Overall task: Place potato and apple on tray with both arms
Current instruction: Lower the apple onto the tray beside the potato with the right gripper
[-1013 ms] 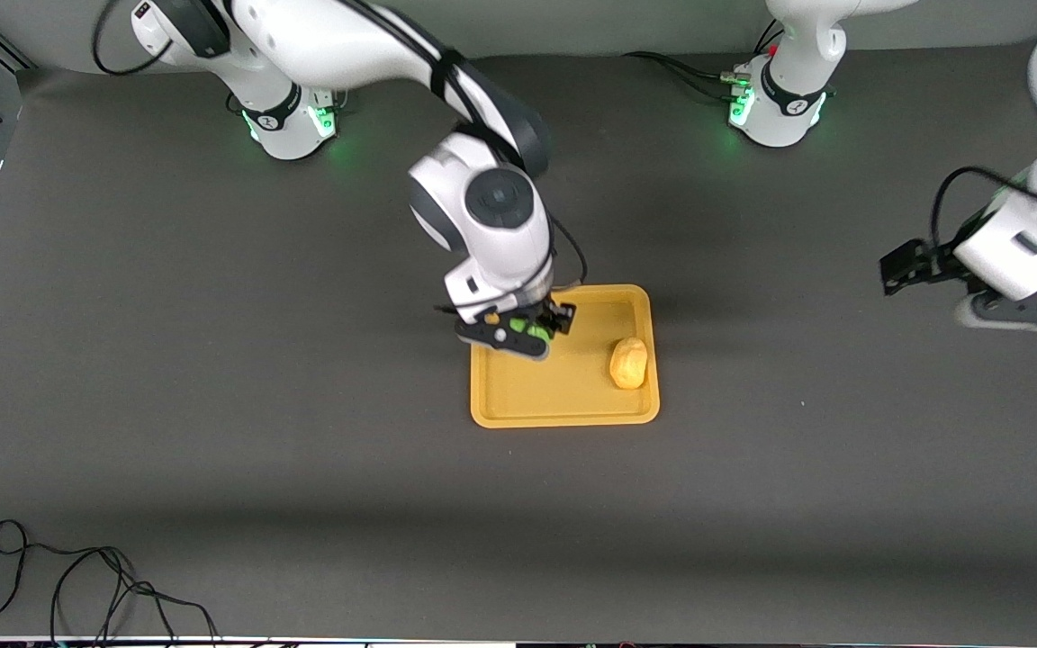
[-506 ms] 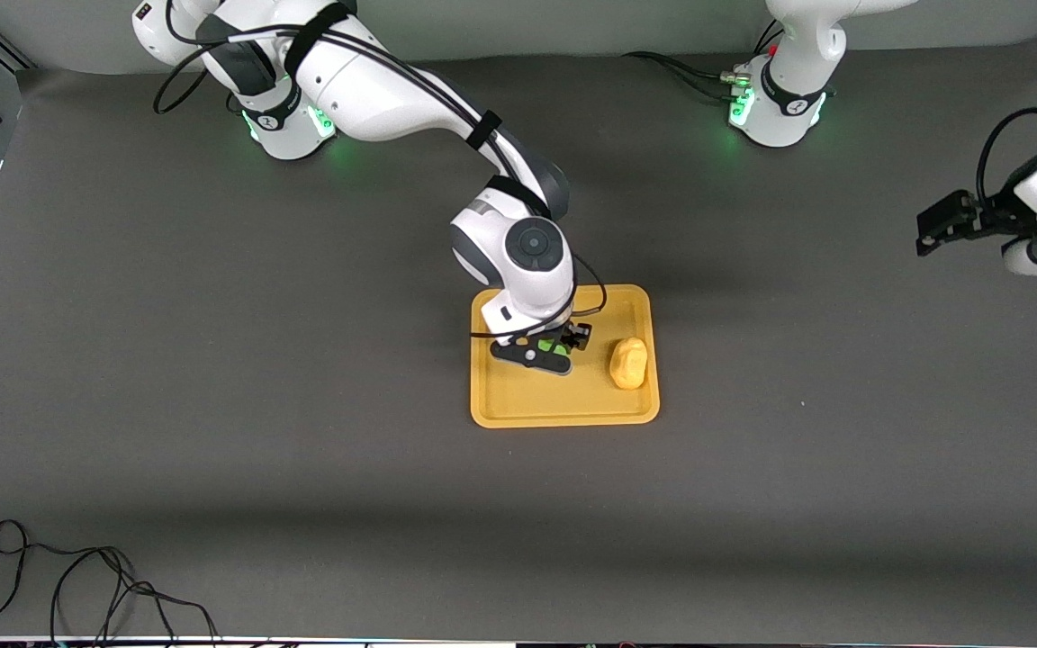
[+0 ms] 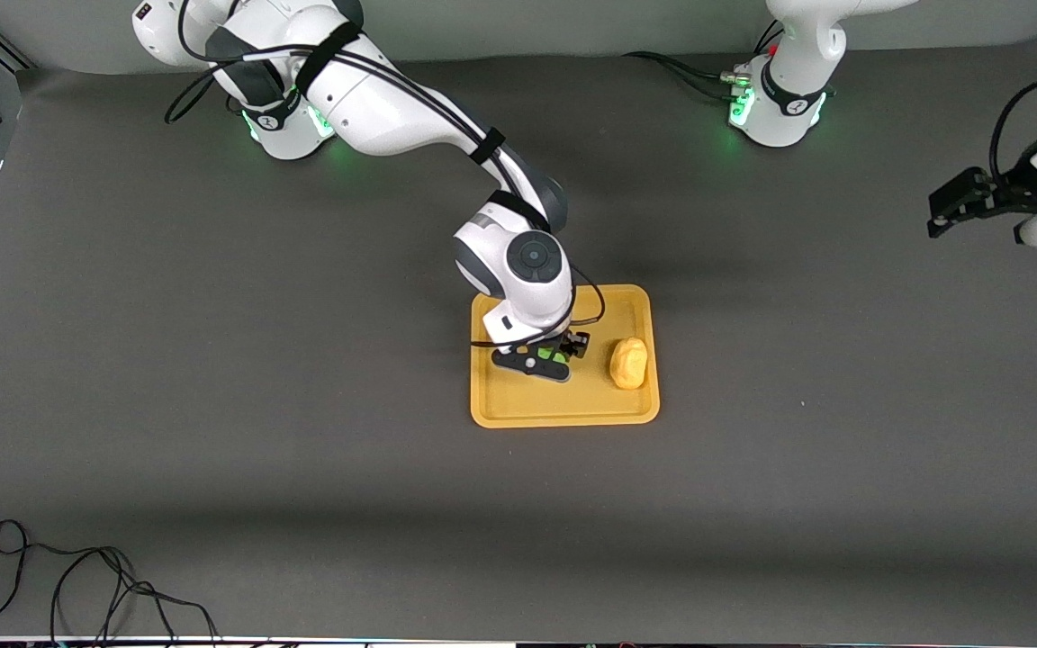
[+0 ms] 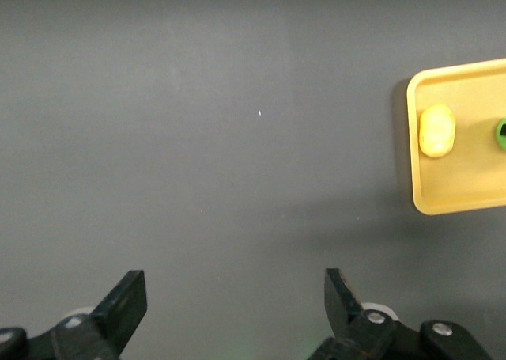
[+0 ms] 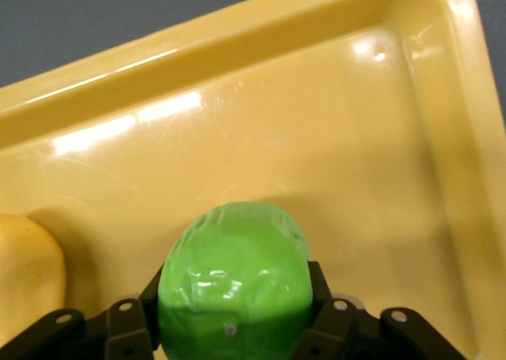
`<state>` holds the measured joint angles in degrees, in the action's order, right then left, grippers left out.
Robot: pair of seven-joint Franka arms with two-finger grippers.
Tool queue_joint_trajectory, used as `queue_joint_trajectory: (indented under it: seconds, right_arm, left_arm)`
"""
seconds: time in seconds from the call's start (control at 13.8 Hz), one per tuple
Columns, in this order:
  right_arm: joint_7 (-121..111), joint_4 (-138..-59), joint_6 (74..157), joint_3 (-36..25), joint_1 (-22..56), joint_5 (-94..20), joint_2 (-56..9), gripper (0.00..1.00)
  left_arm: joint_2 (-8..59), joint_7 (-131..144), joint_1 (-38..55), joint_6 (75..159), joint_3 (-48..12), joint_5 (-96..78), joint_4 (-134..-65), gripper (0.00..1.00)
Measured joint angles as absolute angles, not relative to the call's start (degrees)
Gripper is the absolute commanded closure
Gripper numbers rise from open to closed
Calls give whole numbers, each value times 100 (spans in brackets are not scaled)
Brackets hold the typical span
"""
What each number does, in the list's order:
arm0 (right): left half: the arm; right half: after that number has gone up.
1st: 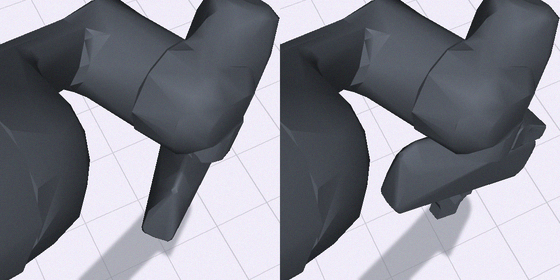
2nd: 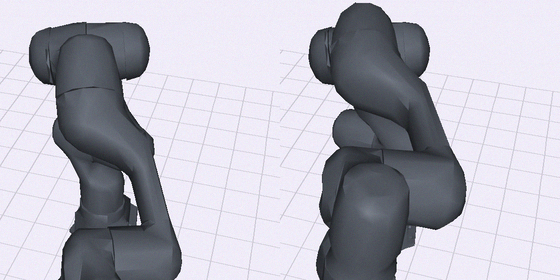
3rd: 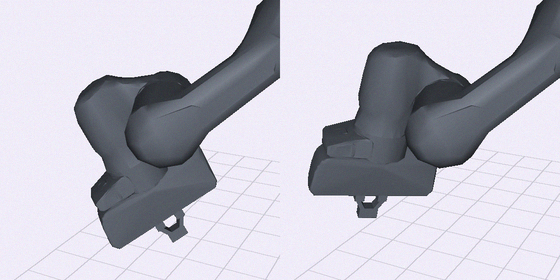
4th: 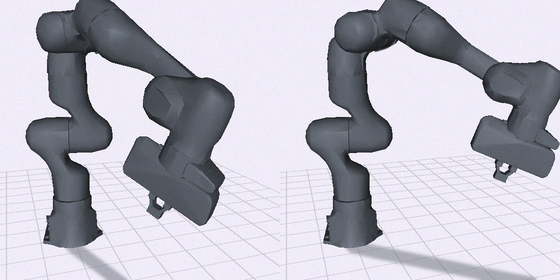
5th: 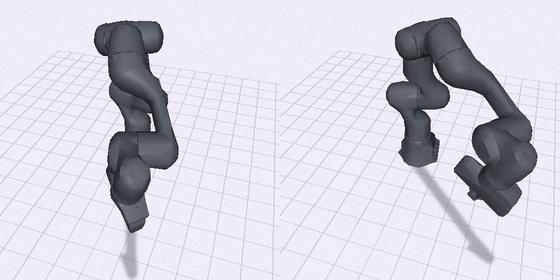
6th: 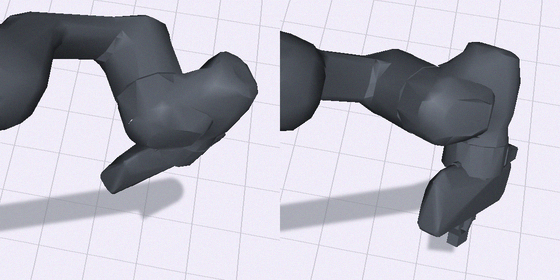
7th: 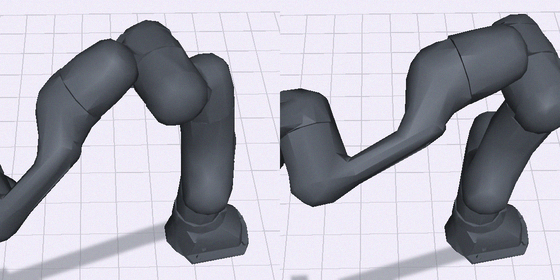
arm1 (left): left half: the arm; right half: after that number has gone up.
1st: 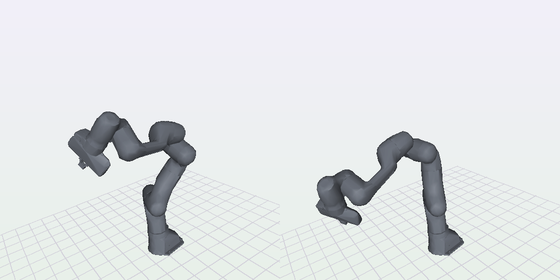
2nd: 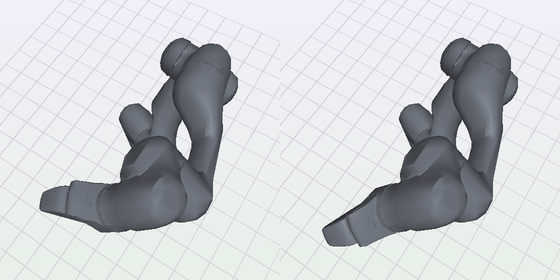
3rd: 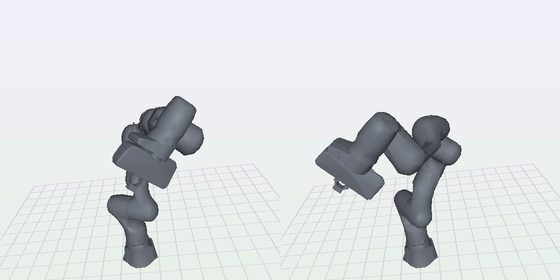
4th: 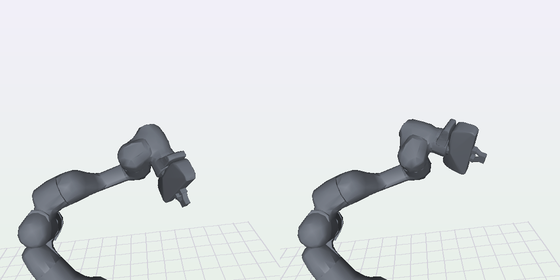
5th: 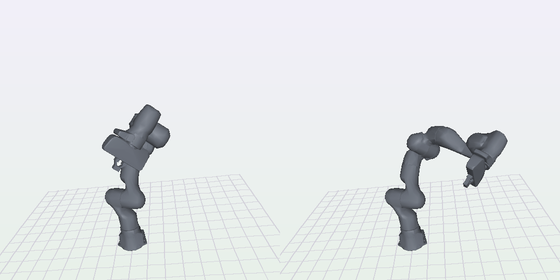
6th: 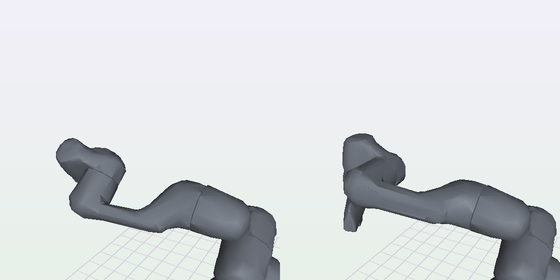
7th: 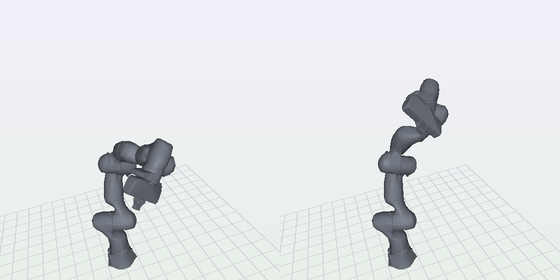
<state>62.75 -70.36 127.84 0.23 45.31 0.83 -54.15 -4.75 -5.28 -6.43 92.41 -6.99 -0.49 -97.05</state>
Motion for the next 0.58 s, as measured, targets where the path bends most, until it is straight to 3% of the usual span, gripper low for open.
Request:
queue_joint_trajectory:
  seconds: [0.36, 0.43, 0.51, 0.58]
  right_arm:
    - [6296, -7020, 12824, 24, 4531, 83, -5473, 55]
    - [6350, -7012, 12824, 25, 4531, 83, -5473, 20]
    - [6404, -7006, 12824, 26, 4532, 83, -5473, 0]
    - [6442, -7005, 12824, 26, 4532, 83, -5473, 0]
  left_arm:
    - [185, -543, -642, 9267, -694, -50, -9100, 0]
    - [218, -578, -642, 9261, -694, -50, -9077, 0]
    - [223, -598, -642, 9253, -694, -49, -9074, 0]
    - [222, -611, -642, 9243, -693, -48, -9070, 0]
